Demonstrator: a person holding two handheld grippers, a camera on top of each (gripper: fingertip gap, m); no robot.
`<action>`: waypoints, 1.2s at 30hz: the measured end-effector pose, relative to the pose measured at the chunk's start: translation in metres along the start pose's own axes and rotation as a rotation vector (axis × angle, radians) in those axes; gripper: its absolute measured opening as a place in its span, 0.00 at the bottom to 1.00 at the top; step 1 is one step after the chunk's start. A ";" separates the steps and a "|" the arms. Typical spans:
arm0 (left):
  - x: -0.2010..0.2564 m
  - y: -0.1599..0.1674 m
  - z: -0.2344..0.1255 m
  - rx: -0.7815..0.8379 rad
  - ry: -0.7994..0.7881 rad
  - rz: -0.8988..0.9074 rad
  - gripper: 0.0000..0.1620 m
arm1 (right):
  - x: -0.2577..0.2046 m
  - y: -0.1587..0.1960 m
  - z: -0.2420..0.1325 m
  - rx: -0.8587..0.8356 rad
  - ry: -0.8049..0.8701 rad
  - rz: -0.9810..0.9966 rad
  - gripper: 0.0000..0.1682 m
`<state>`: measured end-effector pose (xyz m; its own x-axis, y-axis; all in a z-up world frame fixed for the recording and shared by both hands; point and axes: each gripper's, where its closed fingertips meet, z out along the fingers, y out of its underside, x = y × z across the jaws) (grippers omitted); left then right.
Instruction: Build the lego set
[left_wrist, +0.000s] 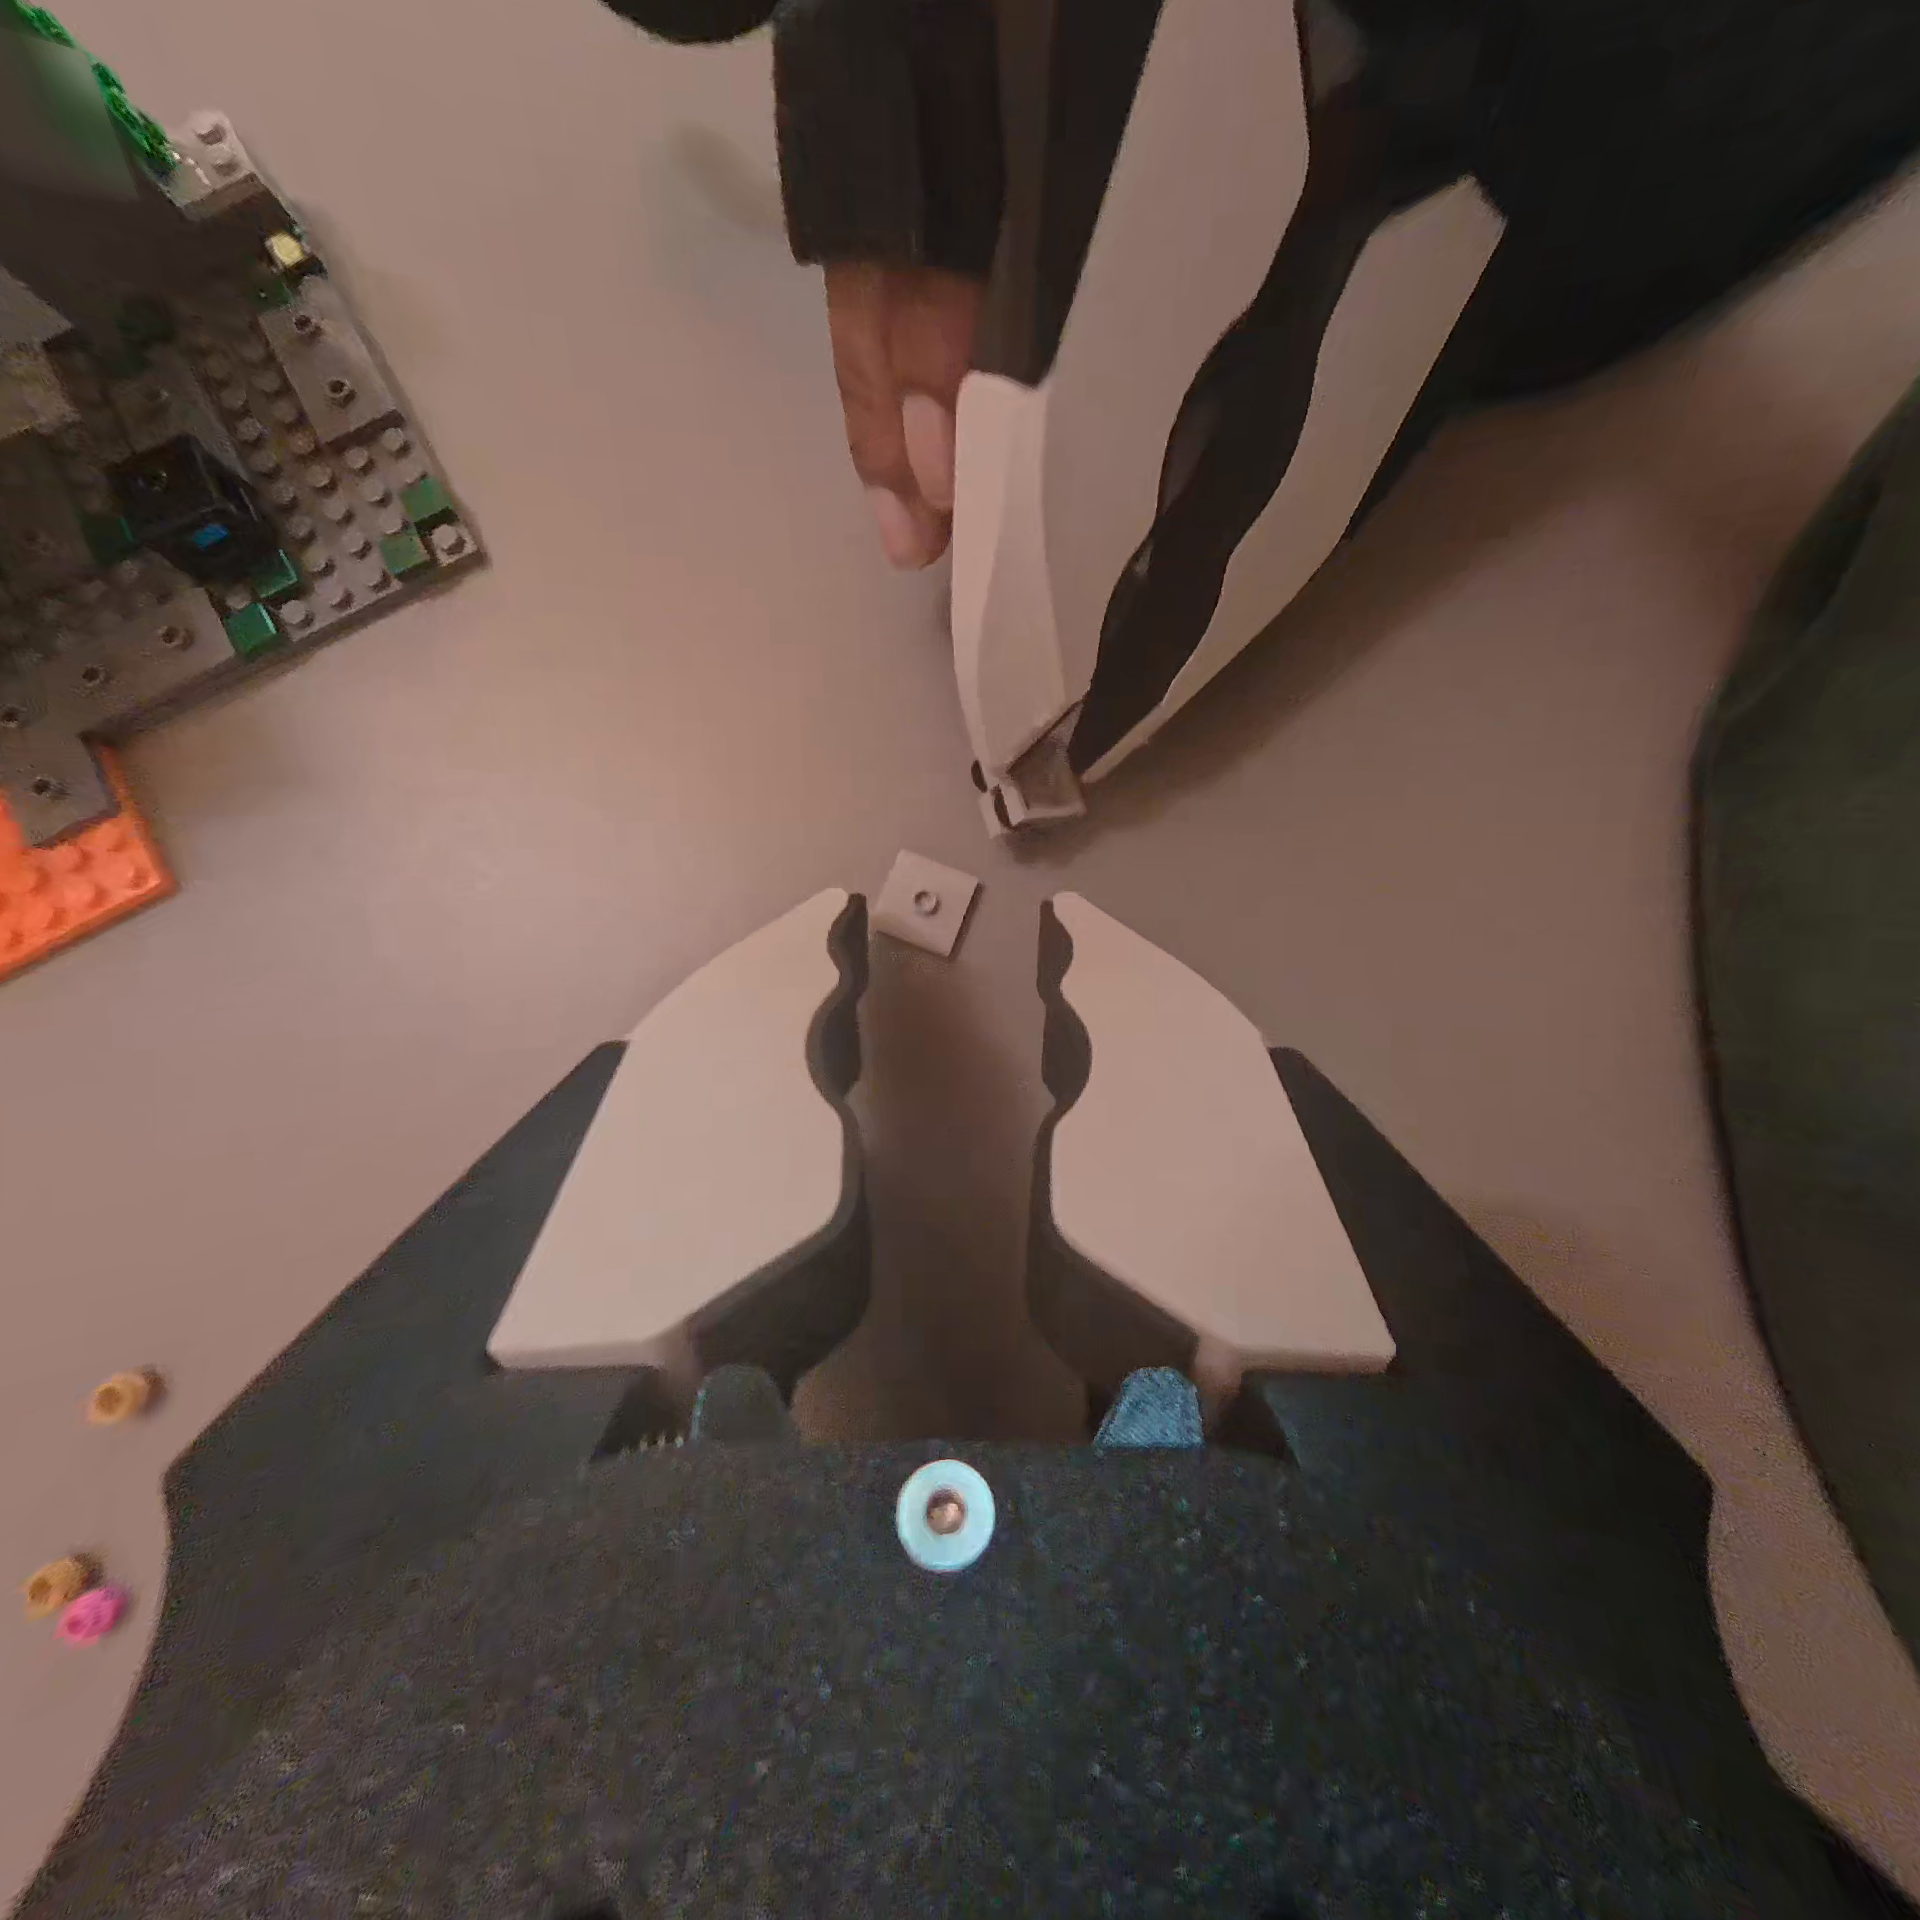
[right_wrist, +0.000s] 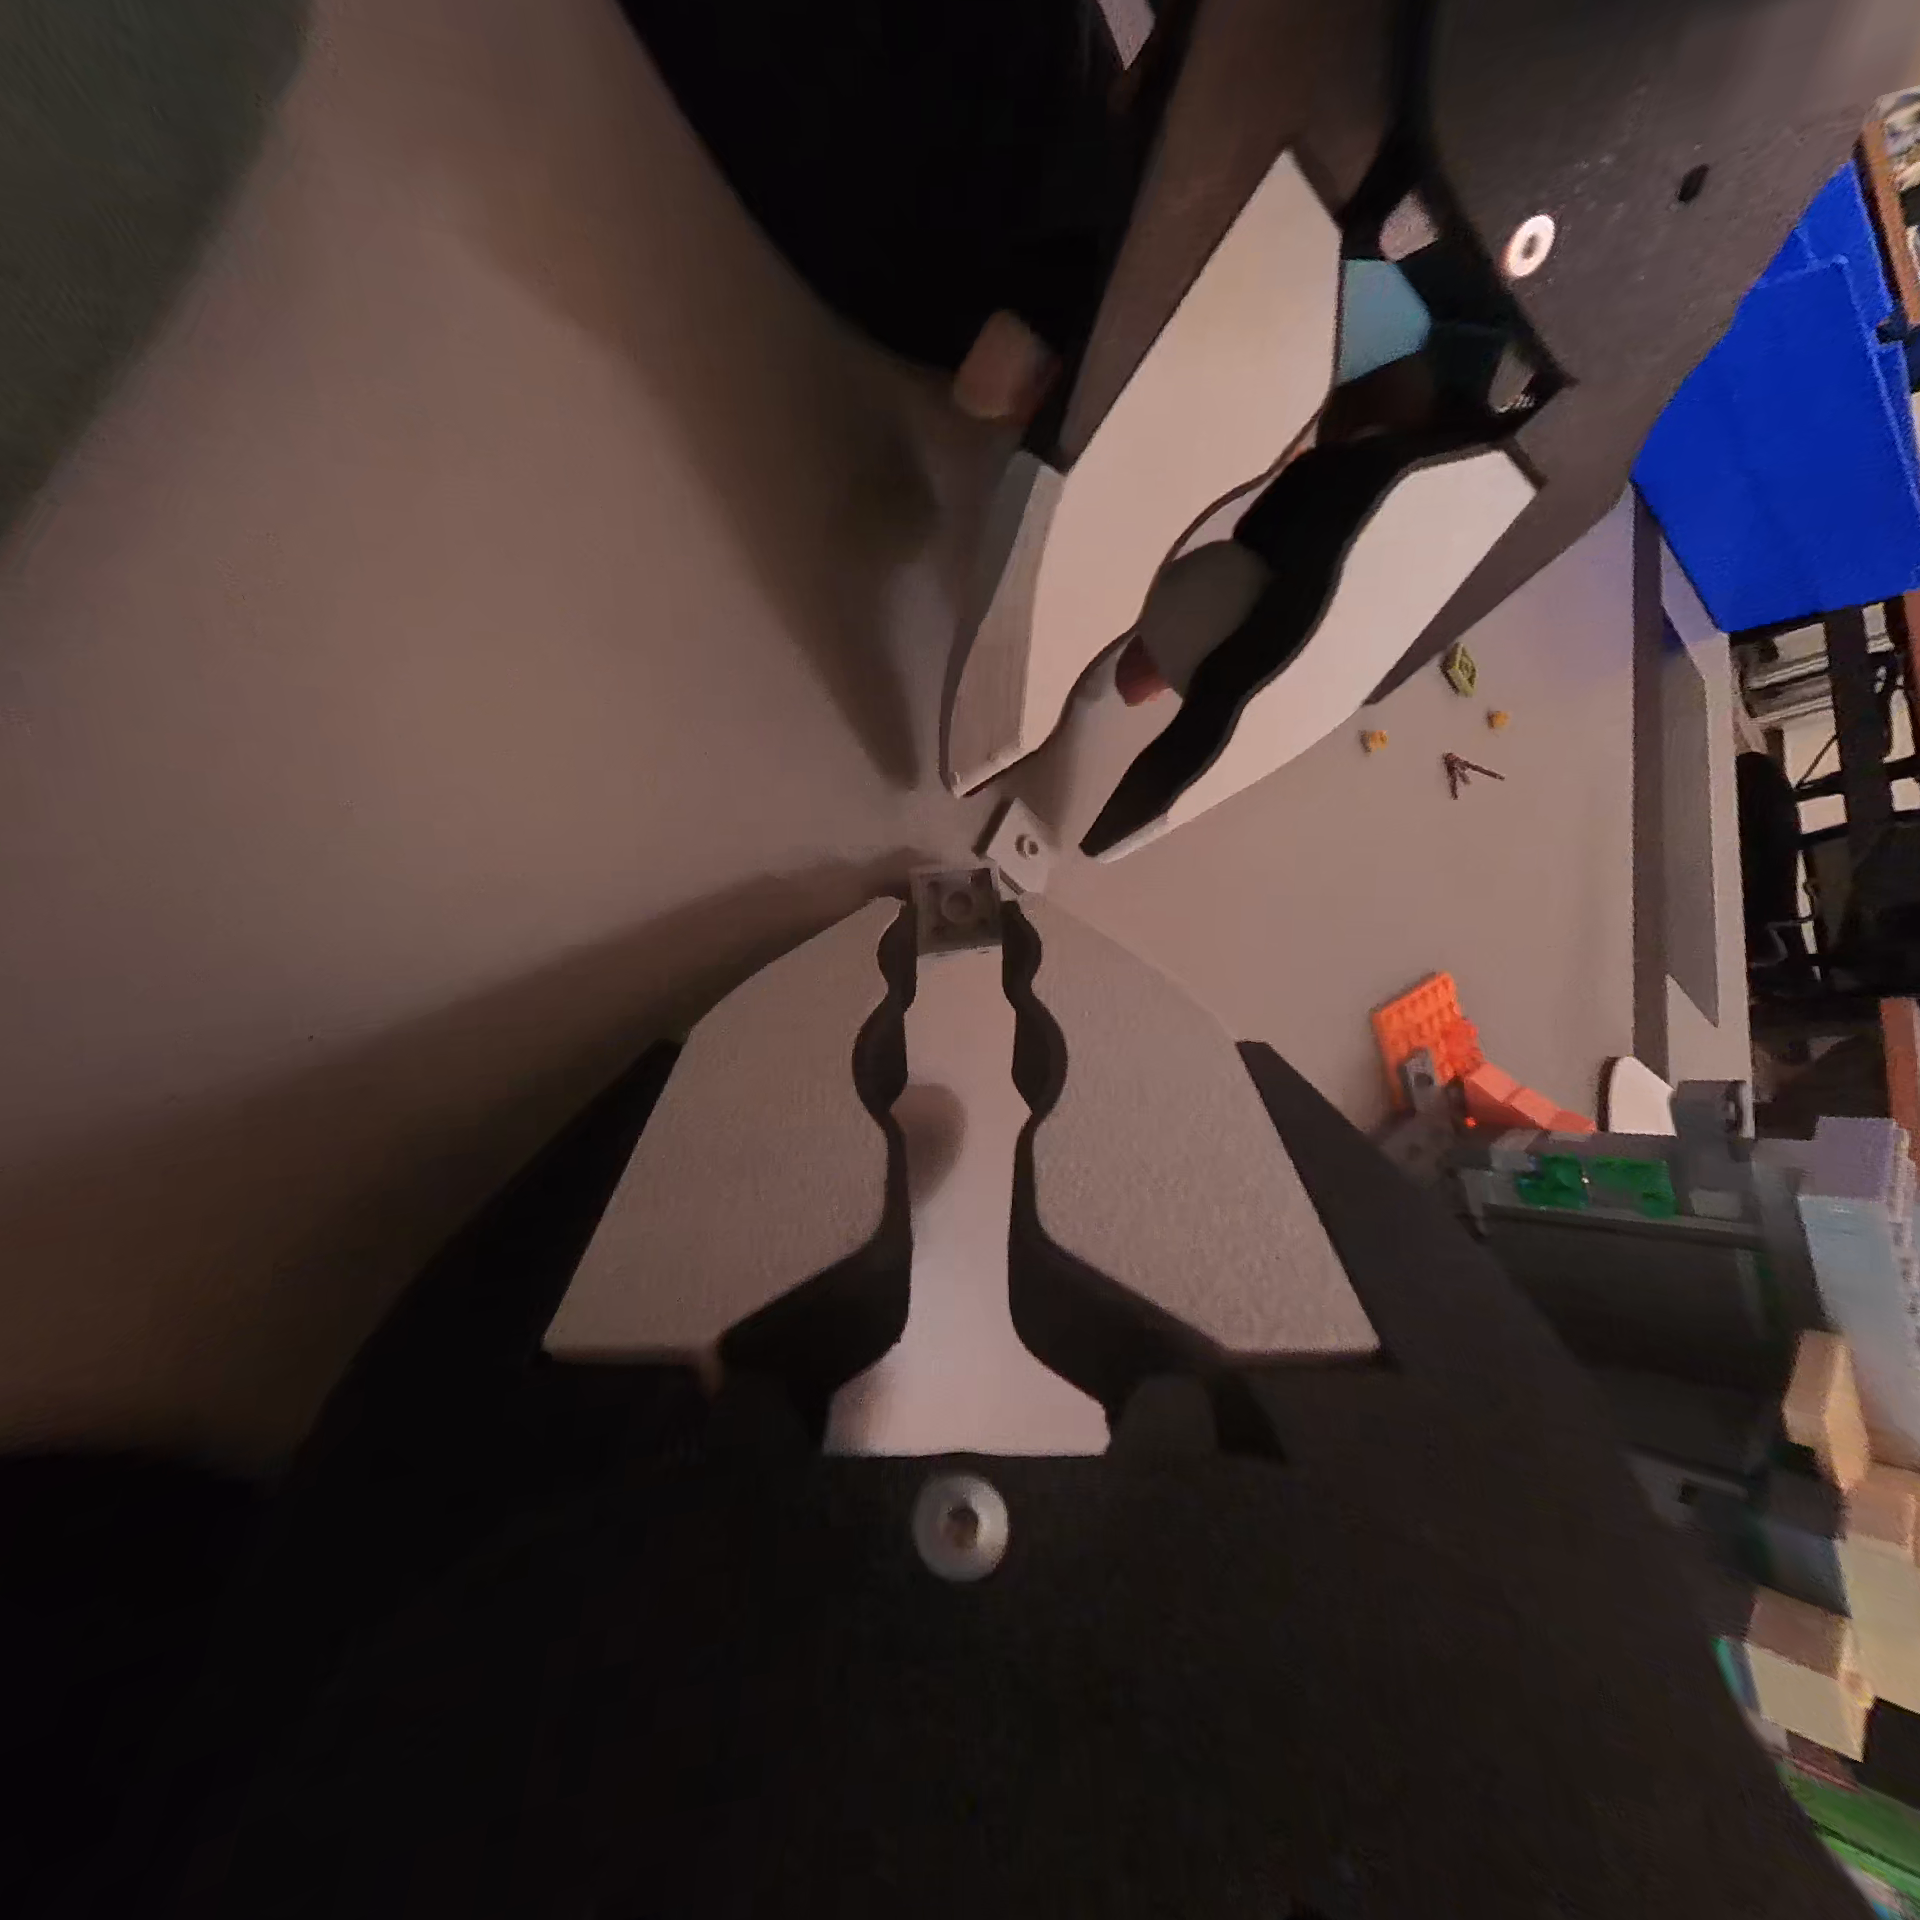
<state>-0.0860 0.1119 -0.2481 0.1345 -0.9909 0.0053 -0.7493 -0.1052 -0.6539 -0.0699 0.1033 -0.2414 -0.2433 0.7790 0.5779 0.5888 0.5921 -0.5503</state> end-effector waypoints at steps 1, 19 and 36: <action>0.000 0.002 0.000 -0.010 -0.004 0.015 0.18 | 0.003 -0.002 0.000 0.006 0.016 -0.009 0.09; 0.009 -0.015 0.011 -0.006 -0.151 0.198 0.06 | -0.008 -0.011 -0.023 0.072 0.044 0.058 0.12; 0.001 -0.022 0.001 -0.078 -0.585 0.844 0.04 | -0.004 0.004 -0.005 -0.022 -0.307 0.611 0.11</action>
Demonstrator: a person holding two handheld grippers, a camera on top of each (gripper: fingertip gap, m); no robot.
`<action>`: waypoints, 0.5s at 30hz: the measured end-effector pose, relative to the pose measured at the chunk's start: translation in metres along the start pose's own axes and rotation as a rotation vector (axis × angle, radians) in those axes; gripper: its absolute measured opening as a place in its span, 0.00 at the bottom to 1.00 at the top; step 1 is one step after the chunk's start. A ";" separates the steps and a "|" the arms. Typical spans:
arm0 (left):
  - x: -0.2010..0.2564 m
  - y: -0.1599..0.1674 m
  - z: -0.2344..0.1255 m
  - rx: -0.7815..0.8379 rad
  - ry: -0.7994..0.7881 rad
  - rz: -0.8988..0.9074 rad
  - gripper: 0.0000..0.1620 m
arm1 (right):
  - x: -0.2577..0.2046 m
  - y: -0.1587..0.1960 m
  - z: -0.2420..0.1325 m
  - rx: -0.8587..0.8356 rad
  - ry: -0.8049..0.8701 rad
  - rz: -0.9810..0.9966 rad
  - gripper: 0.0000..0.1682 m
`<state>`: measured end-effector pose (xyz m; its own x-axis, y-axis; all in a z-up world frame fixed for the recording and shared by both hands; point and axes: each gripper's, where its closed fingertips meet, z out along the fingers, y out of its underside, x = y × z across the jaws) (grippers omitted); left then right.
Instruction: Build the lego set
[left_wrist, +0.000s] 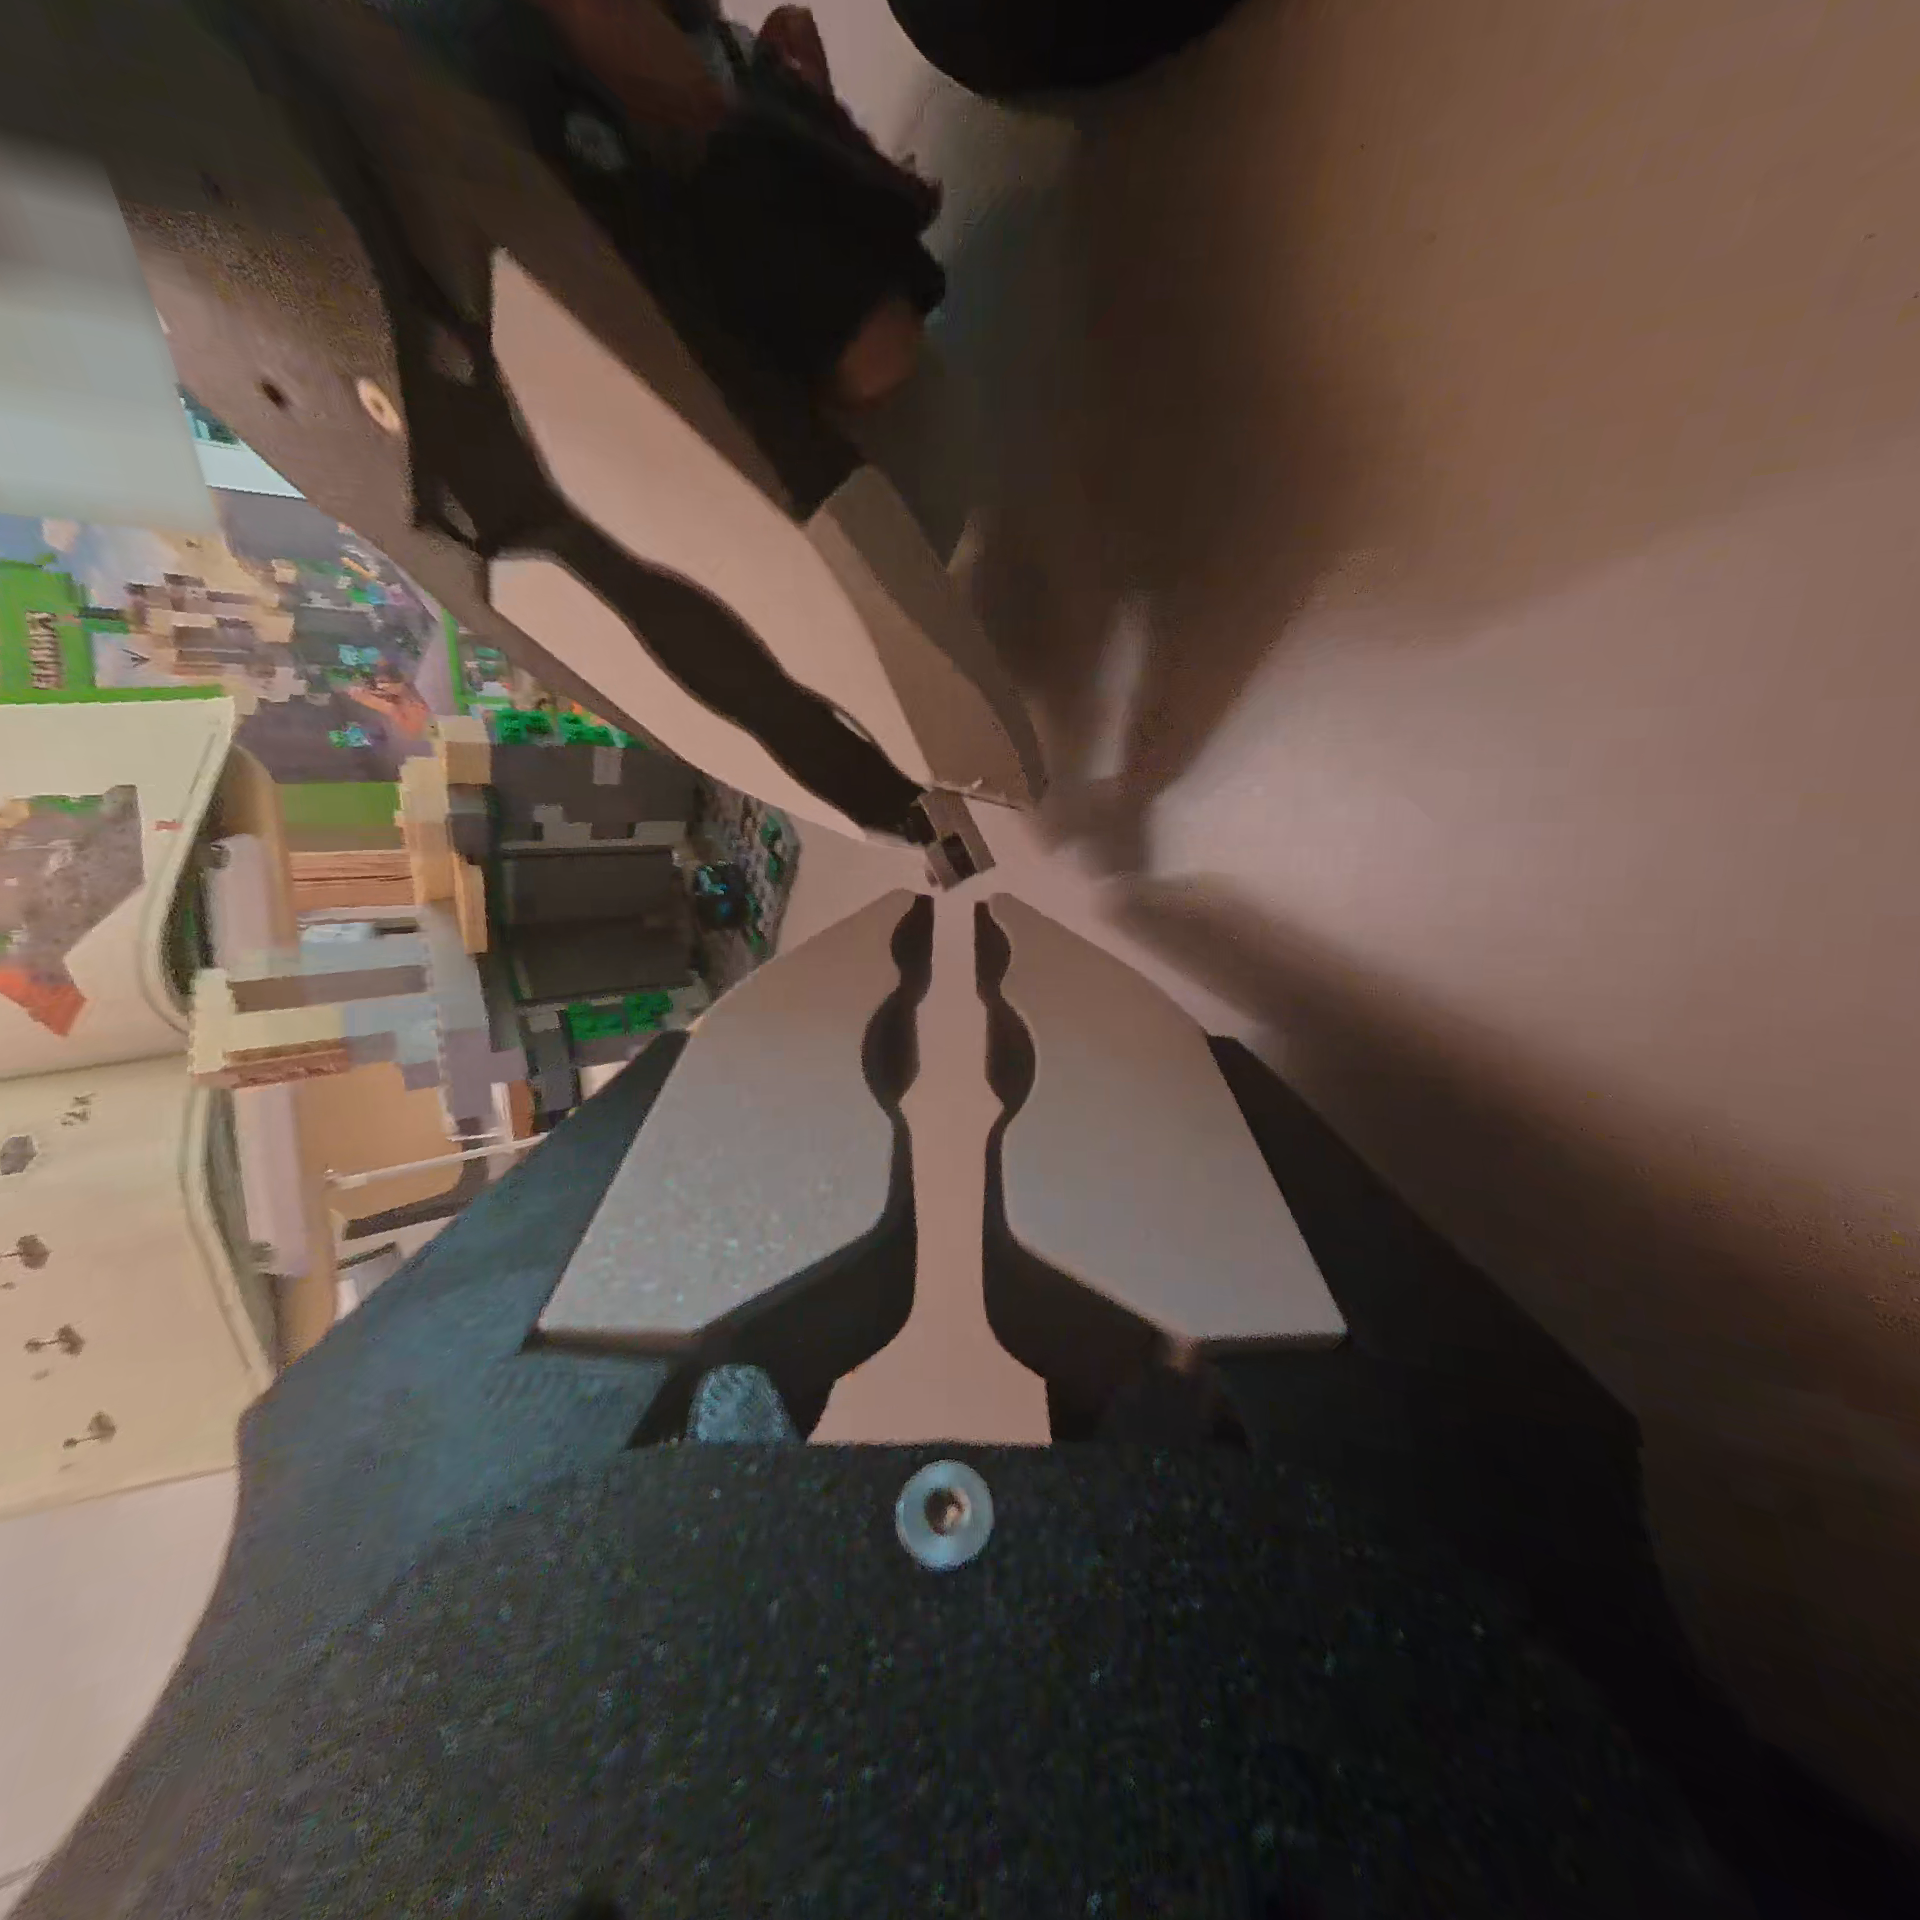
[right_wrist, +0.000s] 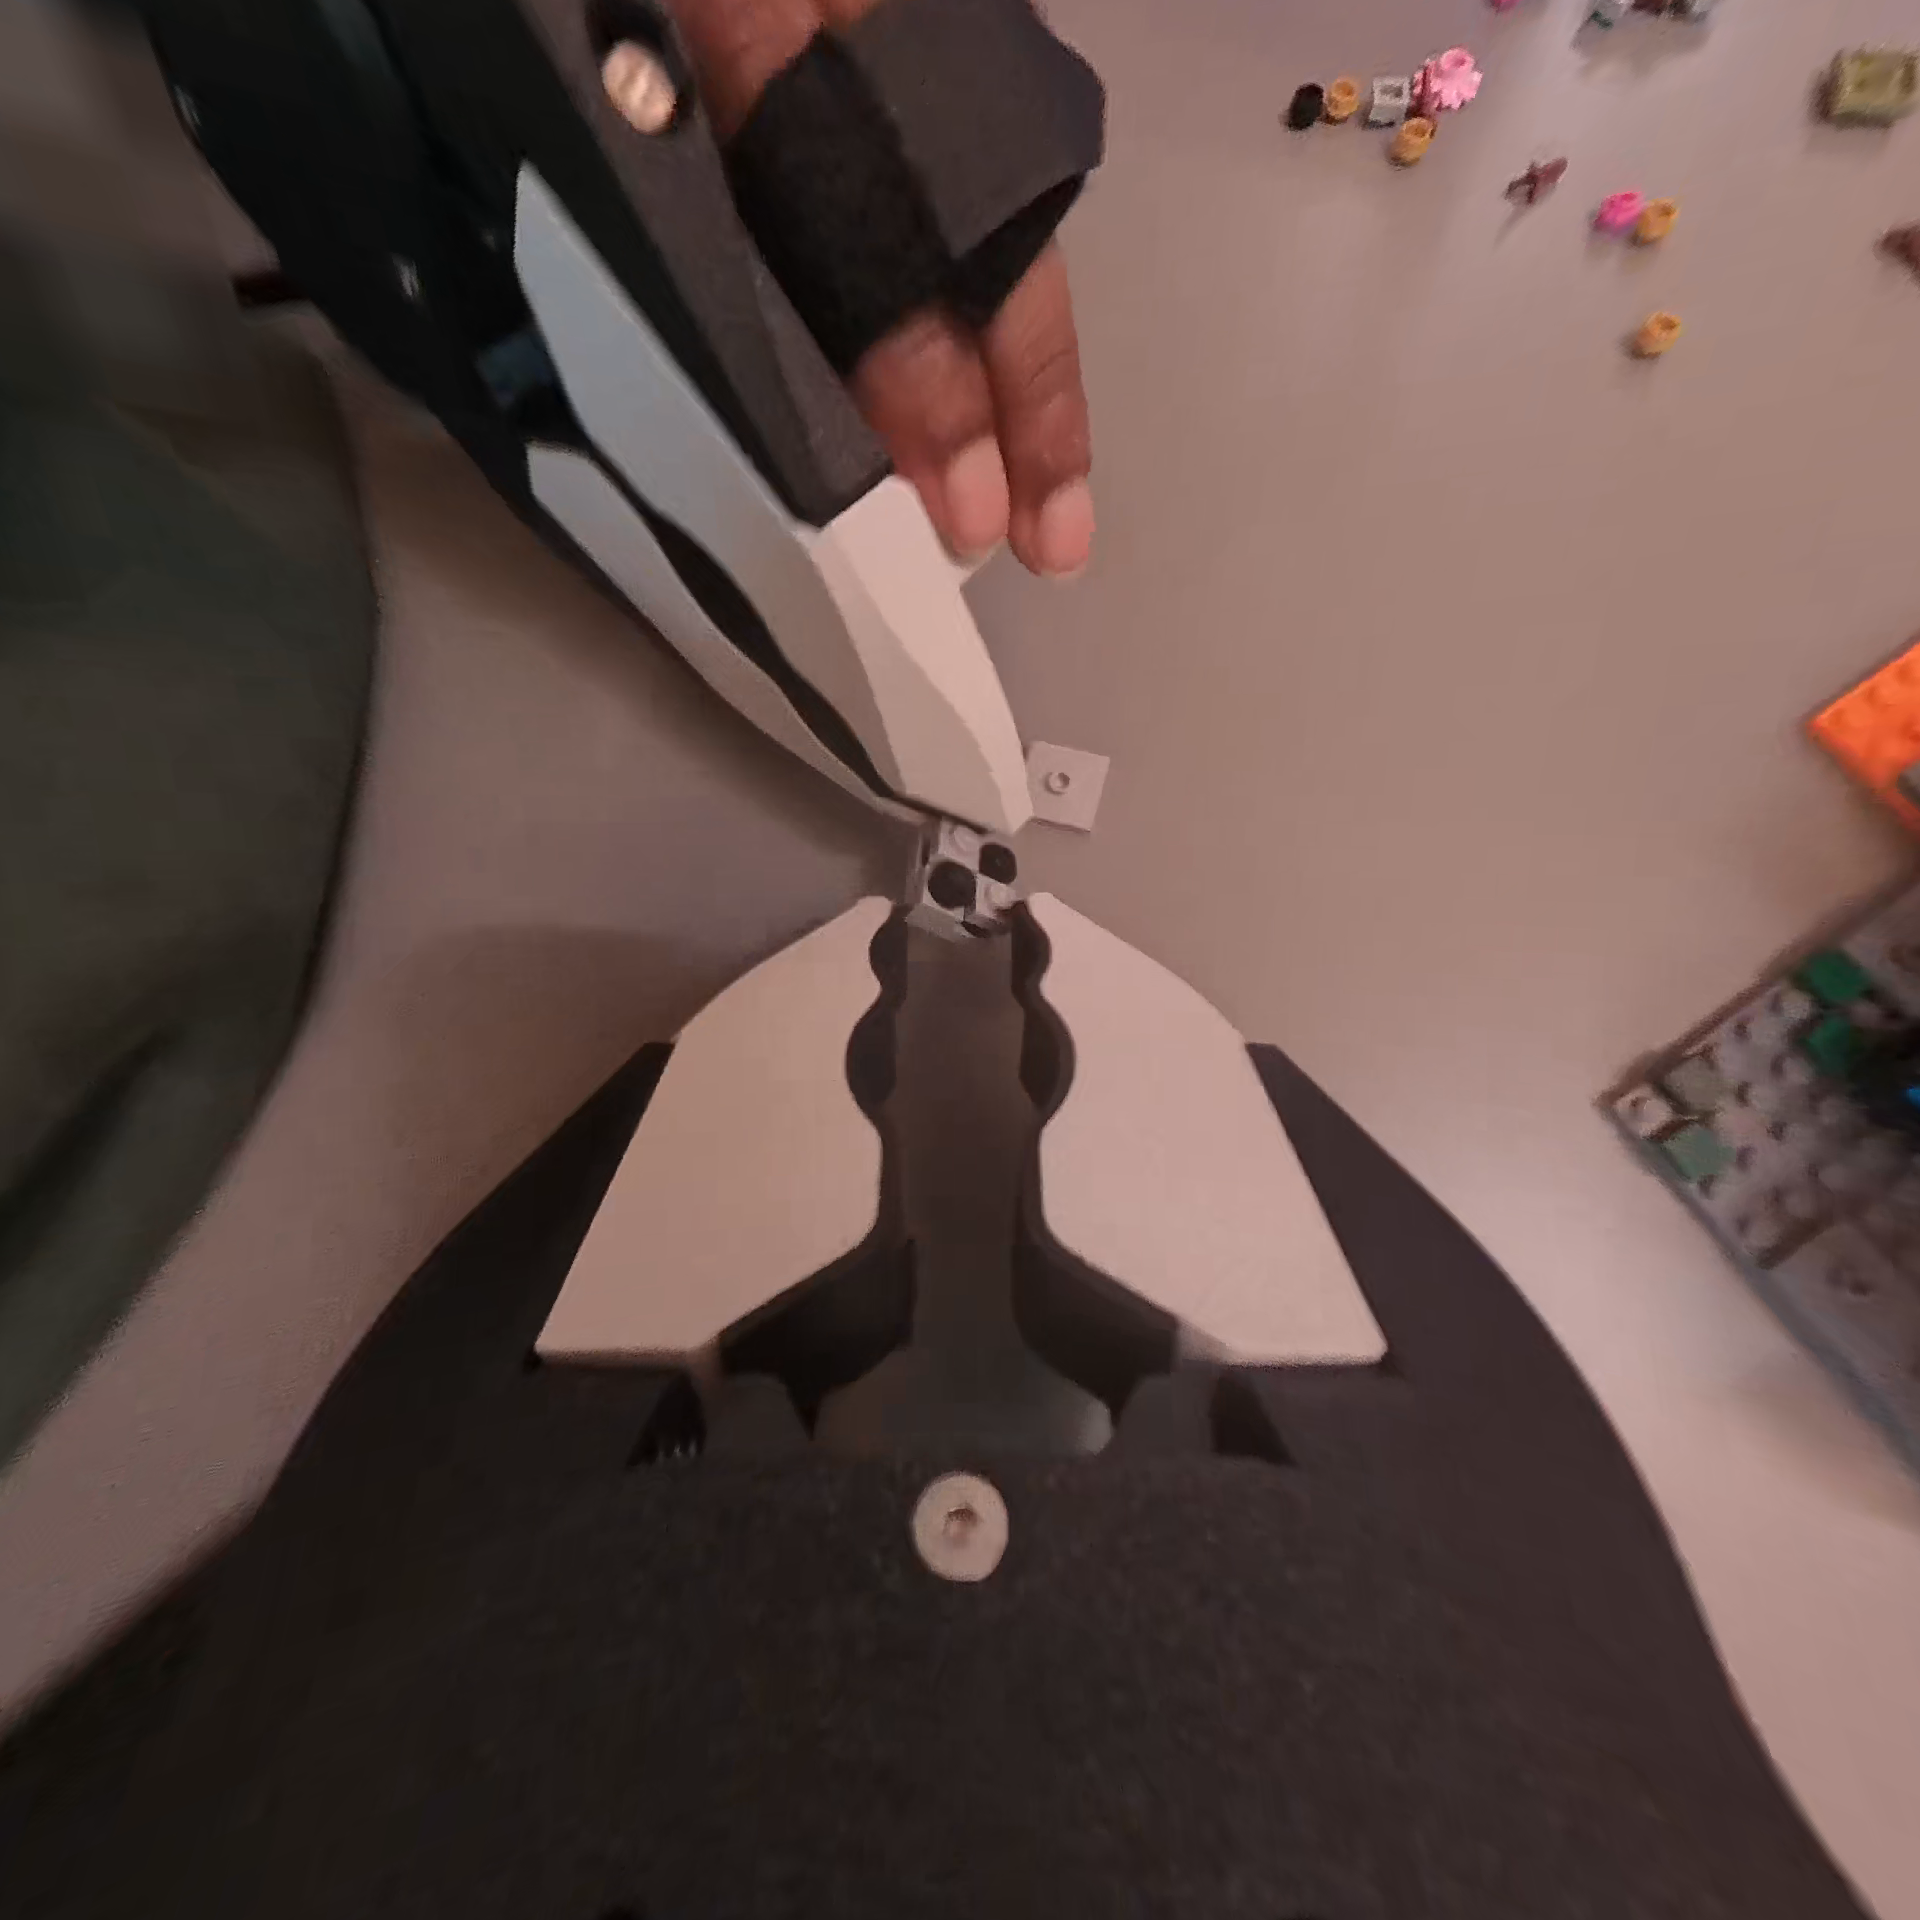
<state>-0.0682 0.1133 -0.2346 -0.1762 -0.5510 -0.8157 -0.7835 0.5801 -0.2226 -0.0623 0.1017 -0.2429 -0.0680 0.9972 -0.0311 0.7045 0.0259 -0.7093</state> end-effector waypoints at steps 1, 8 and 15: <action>0.004 0.002 0.000 0.007 0.031 -0.037 0.07 | 0.002 0.002 0.001 -0.007 0.035 -0.088 0.11; 0.014 -0.003 -0.007 0.134 0.297 -0.534 0.13 | -0.002 0.005 0.004 0.023 0.122 -0.436 0.11; 0.012 -0.018 -0.004 0.206 0.491 -0.728 0.12 | -0.006 0.005 0.004 0.022 0.100 -0.488 0.12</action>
<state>-0.0587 0.0934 -0.2385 0.0502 -0.9908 -0.1255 -0.6866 0.0570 -0.7248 -0.0616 0.0958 -0.2491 -0.3168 0.8711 0.3753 0.5921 0.4907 -0.6392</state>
